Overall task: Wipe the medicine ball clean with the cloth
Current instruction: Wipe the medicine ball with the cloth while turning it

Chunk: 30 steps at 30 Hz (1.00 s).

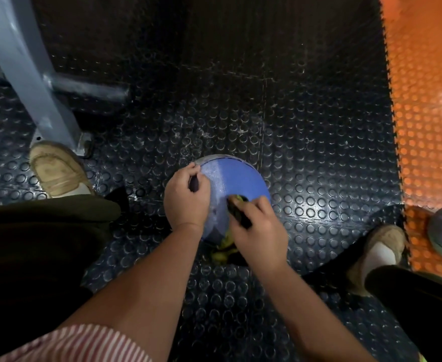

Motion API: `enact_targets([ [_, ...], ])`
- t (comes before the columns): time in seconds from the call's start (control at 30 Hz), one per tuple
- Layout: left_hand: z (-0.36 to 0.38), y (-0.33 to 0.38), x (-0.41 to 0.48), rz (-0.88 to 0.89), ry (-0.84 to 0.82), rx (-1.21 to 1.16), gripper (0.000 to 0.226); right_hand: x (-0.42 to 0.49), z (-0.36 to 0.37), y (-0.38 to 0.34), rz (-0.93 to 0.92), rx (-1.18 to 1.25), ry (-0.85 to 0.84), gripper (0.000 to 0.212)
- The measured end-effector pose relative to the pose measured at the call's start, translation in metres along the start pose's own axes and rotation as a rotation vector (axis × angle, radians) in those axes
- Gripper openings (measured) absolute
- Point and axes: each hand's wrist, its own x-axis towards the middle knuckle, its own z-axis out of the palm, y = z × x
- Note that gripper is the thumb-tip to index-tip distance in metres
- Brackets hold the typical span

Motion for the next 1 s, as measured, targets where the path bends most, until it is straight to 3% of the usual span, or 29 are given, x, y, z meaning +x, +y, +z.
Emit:
enact_targets([
  [0.17,0.009,-0.006,-0.011,0.227,-0.036,0.152,0.044,0.082,-0.004,-0.020,0.156,-0.103,-0.212,0.024],
  [0.23,0.014,-0.007,-0.013,0.267,-0.022,0.179,0.046,0.090,-0.002,-0.019,0.154,-0.093,-0.211,0.025],
  [0.33,0.016,-0.006,-0.014,0.186,0.001,0.058,0.044,0.055,0.000,0.000,0.104,-0.027,-0.062,0.028],
  [0.47,0.014,-0.003,-0.010,0.071,-0.051,-0.057,0.022,-0.026,0.013,0.028,0.011,0.160,0.099,0.031],
  [0.57,0.010,-0.001,-0.004,0.129,-0.081,-0.047,0.024,-0.048,0.017,0.030,0.051,0.235,0.087,0.028],
  [0.73,0.009,-0.003,-0.002,0.187,-0.062,0.038,0.013,0.000,0.005,0.011,-0.001,0.069,0.061,0.029],
  [0.87,0.012,-0.002,-0.004,0.148,-0.060,0.030,0.012,0.051,0.002,-0.012,0.165,0.024,-0.081,0.023],
  [1.0,0.011,0.003,-0.001,0.035,-0.051,-0.081,0.007,0.018,0.008,0.001,0.094,0.116,0.028,0.032],
])
